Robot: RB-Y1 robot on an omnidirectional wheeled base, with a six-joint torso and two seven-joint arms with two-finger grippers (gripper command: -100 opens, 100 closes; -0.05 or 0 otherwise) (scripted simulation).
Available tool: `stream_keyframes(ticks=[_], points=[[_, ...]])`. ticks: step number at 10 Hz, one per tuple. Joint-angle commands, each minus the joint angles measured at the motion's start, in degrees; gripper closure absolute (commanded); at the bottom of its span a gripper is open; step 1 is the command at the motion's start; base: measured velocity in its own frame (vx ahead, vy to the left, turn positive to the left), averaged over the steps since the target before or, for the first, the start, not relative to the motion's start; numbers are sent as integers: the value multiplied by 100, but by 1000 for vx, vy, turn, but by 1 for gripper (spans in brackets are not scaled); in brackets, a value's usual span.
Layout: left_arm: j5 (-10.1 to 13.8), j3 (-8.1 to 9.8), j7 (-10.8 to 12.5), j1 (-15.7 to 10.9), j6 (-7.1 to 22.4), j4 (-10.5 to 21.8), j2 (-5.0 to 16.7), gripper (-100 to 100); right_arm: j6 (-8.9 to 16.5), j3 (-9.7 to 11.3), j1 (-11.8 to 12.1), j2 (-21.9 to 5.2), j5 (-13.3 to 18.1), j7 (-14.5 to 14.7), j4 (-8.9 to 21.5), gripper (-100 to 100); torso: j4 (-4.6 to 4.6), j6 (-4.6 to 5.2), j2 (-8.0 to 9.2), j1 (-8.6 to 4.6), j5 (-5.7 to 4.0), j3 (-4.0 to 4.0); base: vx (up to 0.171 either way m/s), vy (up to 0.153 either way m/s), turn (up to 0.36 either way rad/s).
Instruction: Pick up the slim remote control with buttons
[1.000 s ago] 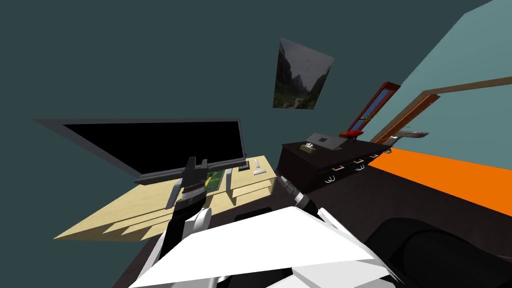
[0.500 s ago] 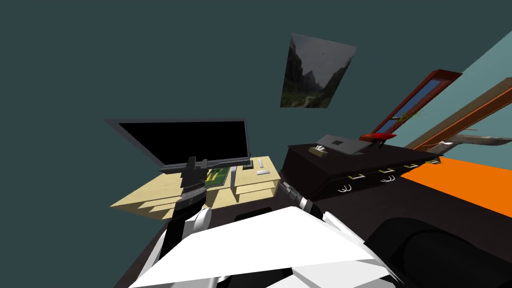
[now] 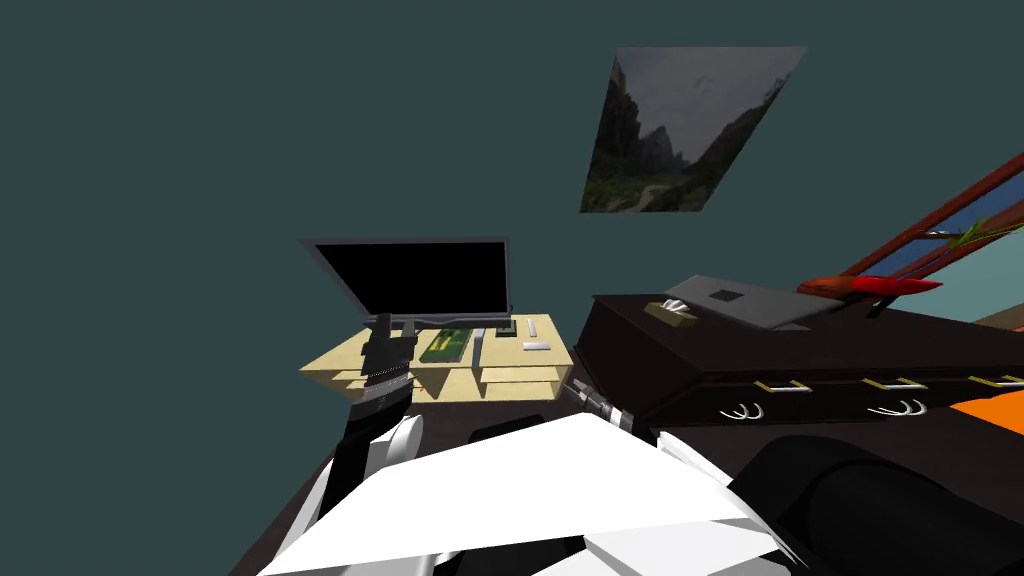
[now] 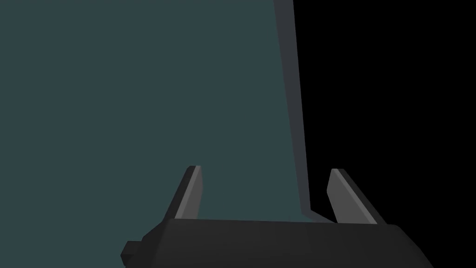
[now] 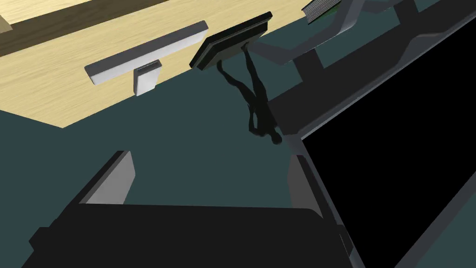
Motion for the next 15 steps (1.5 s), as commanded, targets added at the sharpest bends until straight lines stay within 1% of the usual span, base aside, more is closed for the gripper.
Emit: stream_keyframes(ticks=[1,2,3,4,5,6,7,8,9,10,11,12,13,14,15], points=[[0,0,0,0,0,0,0,0,-43,42,64,-150,100,14,286,-100,0,0,0,0,0,0,-4,-3,319],[0,0,0,1,0,0,0,0,-43,42,64,-150,100,14,310,-100,0,4,1,0,0,1,-1,-6,48],[0,1,0,2,0,0,0,0,-113,153,30,-349,274,26,492,-100,0,8,1,-1,0,1,-3,11,383],[0,0,0,0,0,0,0,0,-113,153,30,-349,274,26,633,-100,0,-2,-1,3,1,0,0,0,223],[0,1,0,1,0,0,0,0,-113,153,30,-349,274,26,691,-100,0,7,-1,1,0,0,1,-3,-50],[0,1,0,2,0,0,0,0,-178,270,-12,-539,445,35,929,-100,0,9,0,1,-1,0,0,13,322],[0,0,0,0,0,0,0,0,-237,393,-62,-683,613,40,1236,-100,0,0,-1,4,0,-1,1,14,475],[0,0,0,0,0,0,0,0,-237,393,-62,-721,613,40,1449,-100,0,0,-4,3,1,-2,3,4,301],[0,1,0,1,0,0,0,0,-291,522,-120,-894,776,42,1783,-100,-1,6,-3,2,1,-2,4,9,417],[0,0,0,0,0,0,0,0,-291,522,-120,-894,776,42,1823,-100,0,1,-4,3,1,-2,4,1,222],[0,1,0,2,0,0,0,0,-338,654,-185,-1059,934,39,1997,-100,-1,8,-4,2,0,-2,4,13,336],[0,1,0,1,0,0,0,0,-338,654,-185,-1059,934,39,2082,-100,0,2,-5,5,1,-3,5,7,253],[0,1,0,2,0,0,0,0,-338,654,-185,-1059,934,39,2188,-100,-1,7,-5,4,1,-3,0,0,0],[0,2,0,2,0,0,1,0,-338,654,-185,-1059,934,39,2191,-100,-1,13,-2,4,1,-1,1,2,-50],[0,2,0,2,0,0,0,0,-379,789,-256,-1216,1085,33,2399,-100,0,12,0,4,0,0,1,17,289]])
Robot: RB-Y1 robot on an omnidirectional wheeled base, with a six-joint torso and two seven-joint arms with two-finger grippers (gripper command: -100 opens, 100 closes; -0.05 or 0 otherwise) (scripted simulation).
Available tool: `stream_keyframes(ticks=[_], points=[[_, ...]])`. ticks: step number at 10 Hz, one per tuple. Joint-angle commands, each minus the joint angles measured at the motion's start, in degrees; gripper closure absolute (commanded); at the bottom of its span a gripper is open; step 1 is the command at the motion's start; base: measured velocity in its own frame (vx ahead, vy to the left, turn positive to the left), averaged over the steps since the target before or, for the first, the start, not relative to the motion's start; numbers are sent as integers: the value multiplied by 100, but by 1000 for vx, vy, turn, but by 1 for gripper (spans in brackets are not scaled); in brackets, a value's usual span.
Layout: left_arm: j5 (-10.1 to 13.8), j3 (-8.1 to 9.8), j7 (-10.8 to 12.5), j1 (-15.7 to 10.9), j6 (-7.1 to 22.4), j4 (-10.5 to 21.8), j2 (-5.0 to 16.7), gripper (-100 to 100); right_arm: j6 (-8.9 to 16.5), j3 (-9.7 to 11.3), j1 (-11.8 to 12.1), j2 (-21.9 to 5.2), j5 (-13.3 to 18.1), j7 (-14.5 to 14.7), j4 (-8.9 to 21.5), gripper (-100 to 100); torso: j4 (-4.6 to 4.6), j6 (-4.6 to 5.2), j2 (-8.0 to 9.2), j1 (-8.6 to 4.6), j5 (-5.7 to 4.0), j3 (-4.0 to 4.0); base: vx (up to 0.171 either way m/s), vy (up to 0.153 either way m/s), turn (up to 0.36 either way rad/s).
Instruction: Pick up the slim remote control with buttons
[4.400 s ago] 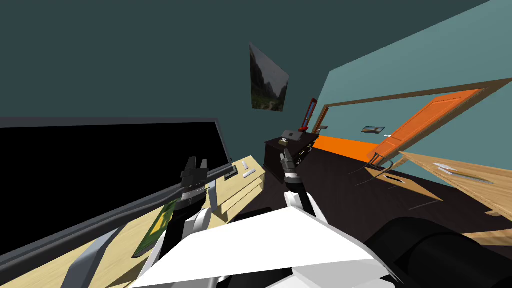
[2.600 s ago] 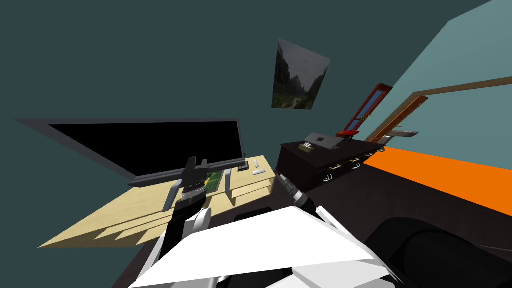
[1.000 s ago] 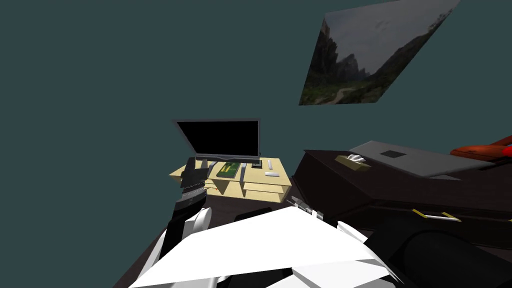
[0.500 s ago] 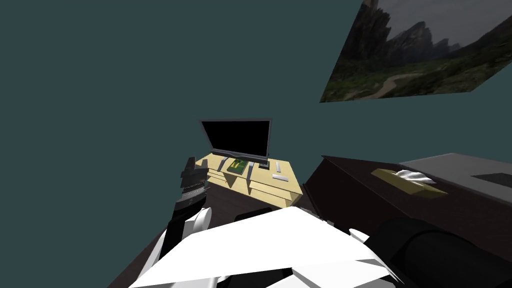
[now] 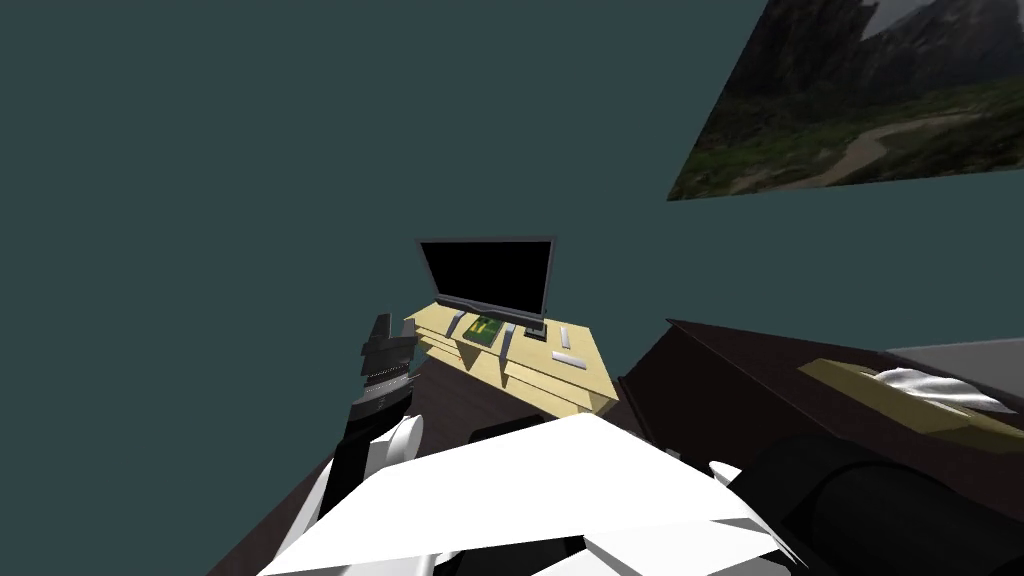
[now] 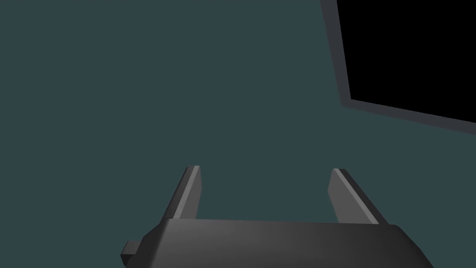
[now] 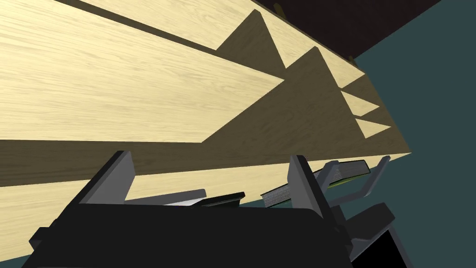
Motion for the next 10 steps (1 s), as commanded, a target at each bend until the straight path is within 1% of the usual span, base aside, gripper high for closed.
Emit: stream_keyframes(ticks=[1,2,3,4,5,6,7,8,9,10], points=[[0,0,0,0,0,0,0,0,-17,59,-7,-70,70,4,222,-100,0,0,0,0,0,0,5,8,297],[0,1,0,1,0,0,0,0,-50,195,-85,-219,214,-6,381,-100,-1,4,-1,-1,0,-1,13,12,360],[0,0,0,0,0,0,0,0,-50,195,-85,-219,214,-6,523,-100,-1,1,-5,-2,0,-3,12,5,244],[0,1,0,1,0,0,0,0,-76,333,-169,-360,350,-20,791,-100,-2,7,-4,-3,-1,-3,12,16,399],[0,0,0,0,0,0,0,0,-76,333,-169,-360,350,-20,915,-100,-1,0,-6,0,0,-4,15,7,186],[0,1,0,2,0,0,0,0,-93,470,-259,-493,476,-38,1066,-100,-2,10,-5,-1,0,-3,17,15,374],[0,0,0,0,0,0,0,0,-93,470,-259,-493,476,-38,1181,-100,-1,0,-7,0,1,-4,16,2,177],[0,1,0,2,0,0,0,0,-101,607,-355,-618,592,-60,1390,-100,-2,10,-6,-2,-1,-4,16,13,350],[0,1,0,1,0,0,0,0,-101,607,-355,-618,592,-60,1565,-100,-2,2,-7,0,0,-4,16,4,169],[0,2,0,2,0,0,1,0,-99,745,-456,-736,696,-86,1758,-100,-2,11,-5,-1,0,-3,18,18,315]])
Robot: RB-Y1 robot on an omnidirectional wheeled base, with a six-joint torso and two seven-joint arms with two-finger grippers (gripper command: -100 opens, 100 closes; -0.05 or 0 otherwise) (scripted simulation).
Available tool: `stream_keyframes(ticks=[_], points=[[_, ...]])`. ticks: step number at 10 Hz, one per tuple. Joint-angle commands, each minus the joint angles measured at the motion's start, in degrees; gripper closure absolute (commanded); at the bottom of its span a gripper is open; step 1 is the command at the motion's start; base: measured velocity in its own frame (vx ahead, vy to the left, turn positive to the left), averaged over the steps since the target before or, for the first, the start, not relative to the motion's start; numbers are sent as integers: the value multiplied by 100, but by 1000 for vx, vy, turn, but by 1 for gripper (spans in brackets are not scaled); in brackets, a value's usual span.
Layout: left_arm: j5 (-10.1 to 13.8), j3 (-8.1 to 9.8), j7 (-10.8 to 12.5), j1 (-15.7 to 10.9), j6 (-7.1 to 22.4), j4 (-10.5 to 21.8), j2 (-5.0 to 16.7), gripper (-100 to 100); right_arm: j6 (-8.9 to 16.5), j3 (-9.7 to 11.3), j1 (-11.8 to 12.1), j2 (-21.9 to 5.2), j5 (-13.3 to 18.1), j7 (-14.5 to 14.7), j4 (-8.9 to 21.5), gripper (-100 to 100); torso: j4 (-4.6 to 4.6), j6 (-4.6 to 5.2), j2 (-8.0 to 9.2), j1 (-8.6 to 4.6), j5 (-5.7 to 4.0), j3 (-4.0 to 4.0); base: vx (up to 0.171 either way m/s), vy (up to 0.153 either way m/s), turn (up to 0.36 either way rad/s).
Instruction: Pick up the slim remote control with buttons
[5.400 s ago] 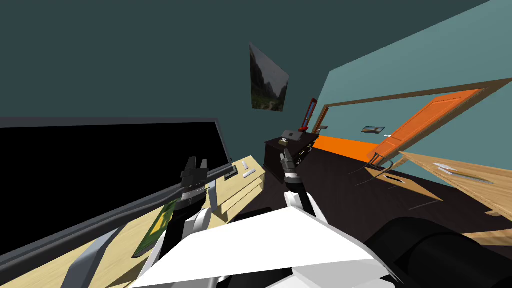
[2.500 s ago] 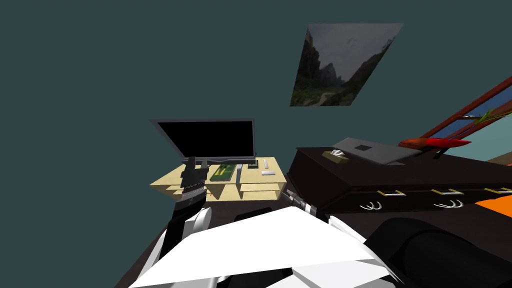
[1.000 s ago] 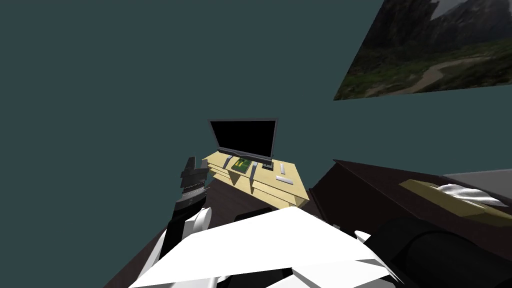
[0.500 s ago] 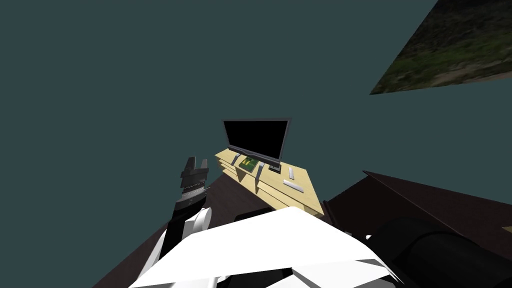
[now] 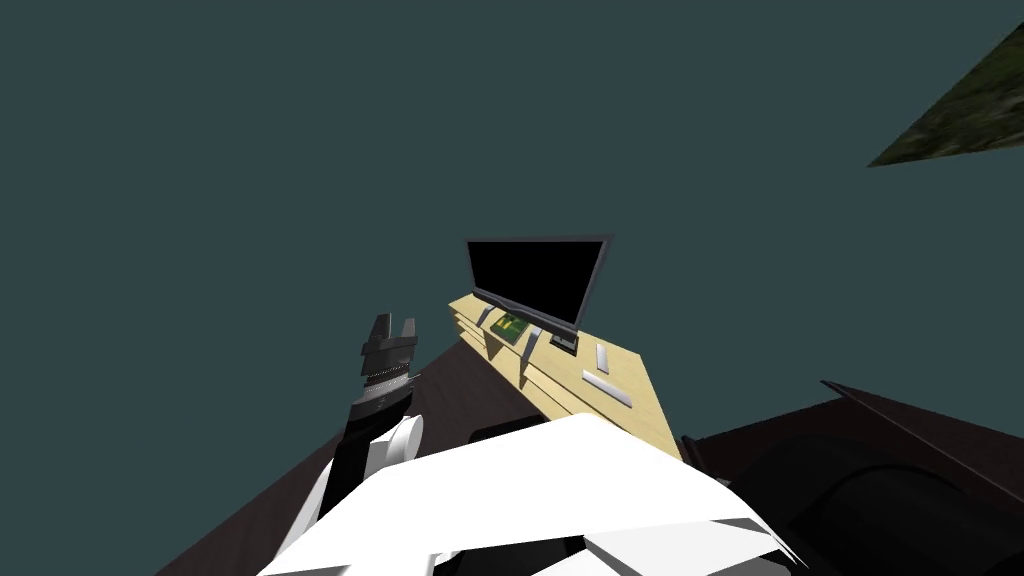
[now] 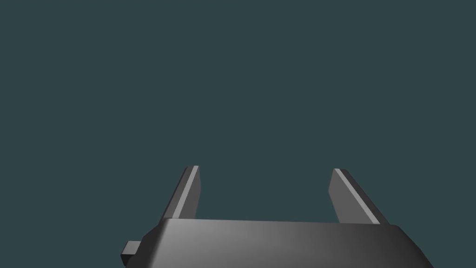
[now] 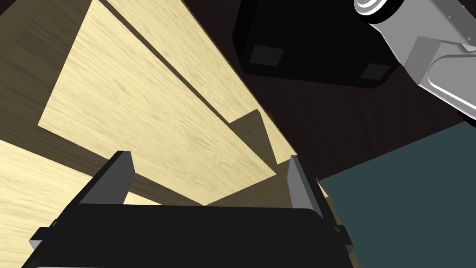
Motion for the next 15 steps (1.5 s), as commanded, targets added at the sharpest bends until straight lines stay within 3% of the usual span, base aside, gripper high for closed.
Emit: stream_keyframes(ticks=[1,2,3,7,10,15], points=[[0,0,0,0,0,0,0,0,-17,75,-83,-82,55,-41,254,-100,0,0,0,0,0,0,20,8,183],[0,1,0,1,0,0,0,0,-6,213,-190,-192,148,-72,498,-100,-1,7,0,-2,-1,0,24,14,366],[0,0,0,0,0,0,0,0,-6,213,-190,-192,148,-72,543,-100,-1,-2,-4,-2,0,-2,24,0,154],[0,1,0,1,0,0,0,0,108,766,-661,-496,406,-228,1489,-100,-3,1,-13,0,0,-7,37,10,375],[0,1,0,1,0,0,0,0,146,896,-779,-524,444,-271,1664,-100,-2,5,-7,3,0,-4,30,5,167],[0,1,0,2,0,0,0,0,355,1463,-1331,-338,505,-483,2199,-100,-2,10,-9,3,-1,-5,37,7,225]])
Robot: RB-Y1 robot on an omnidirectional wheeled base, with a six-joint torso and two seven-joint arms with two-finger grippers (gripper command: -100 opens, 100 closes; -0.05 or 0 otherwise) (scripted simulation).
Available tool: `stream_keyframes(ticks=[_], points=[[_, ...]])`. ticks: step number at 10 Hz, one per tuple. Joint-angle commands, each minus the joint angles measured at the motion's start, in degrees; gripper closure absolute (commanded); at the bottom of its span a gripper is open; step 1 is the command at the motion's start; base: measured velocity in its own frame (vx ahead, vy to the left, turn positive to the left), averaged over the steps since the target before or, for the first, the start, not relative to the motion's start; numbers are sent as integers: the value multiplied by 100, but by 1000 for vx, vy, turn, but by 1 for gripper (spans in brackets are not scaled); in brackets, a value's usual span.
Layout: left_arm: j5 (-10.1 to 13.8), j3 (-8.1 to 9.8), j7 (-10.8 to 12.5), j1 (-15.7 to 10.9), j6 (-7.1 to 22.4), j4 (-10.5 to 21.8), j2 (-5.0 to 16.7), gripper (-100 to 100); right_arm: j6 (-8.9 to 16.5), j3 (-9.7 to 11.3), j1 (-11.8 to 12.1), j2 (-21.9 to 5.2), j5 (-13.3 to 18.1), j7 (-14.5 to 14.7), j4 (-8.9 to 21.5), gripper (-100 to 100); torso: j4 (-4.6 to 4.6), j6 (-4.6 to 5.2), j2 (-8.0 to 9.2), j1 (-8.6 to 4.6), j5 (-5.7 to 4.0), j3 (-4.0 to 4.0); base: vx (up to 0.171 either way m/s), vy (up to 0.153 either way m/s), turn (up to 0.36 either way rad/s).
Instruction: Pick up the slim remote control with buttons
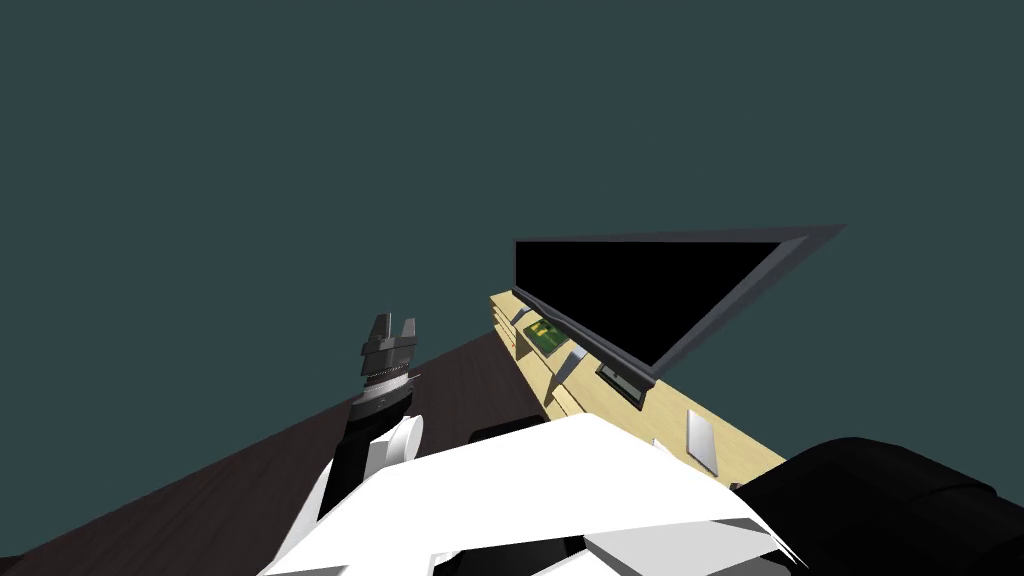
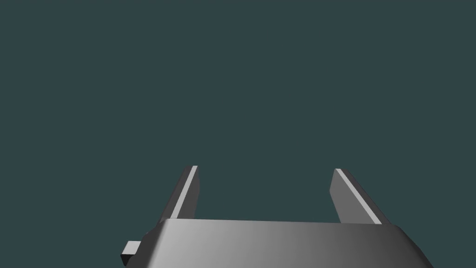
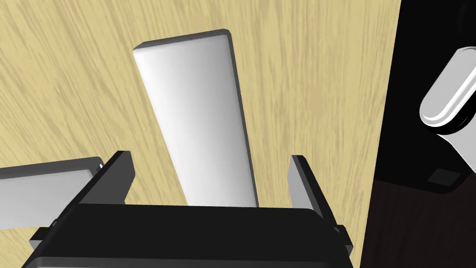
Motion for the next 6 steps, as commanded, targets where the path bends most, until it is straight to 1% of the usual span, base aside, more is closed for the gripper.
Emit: stream_keyframes(ticks=[1,2,3,4,5,6], points=[[0,0,0,0,0,0,0,0,-36,53,-173,121,-14,61,274,-100,0,0,0,0,0,0,38,1,93],[0,0,0,1,0,0,0,0,-19,91,-215,167,-17,45,293,-100,0,6,4,-1,0,2,20,-1,30],[0,0,0,0,0,0,0,0,-1,75,-176,130,-10,16,232,-100,1,7,11,-1,0,6,8,0,8],[0,1,0,0,0,0,0,0,-4,79,-182,135,-11,21,239,0,3,8,17,-1,1,9,0,0,0],[0,0,0,0,0,0,0,0,126,92,-184,304,-26,58,287,-100,3,8,21,-1,1,12,1,-36,46],[0,1,0,0,0,0,0,0,126,92,-184,304,-26,58,287,-100,4,7,22,-12,-2,12,-3,-42,32]])
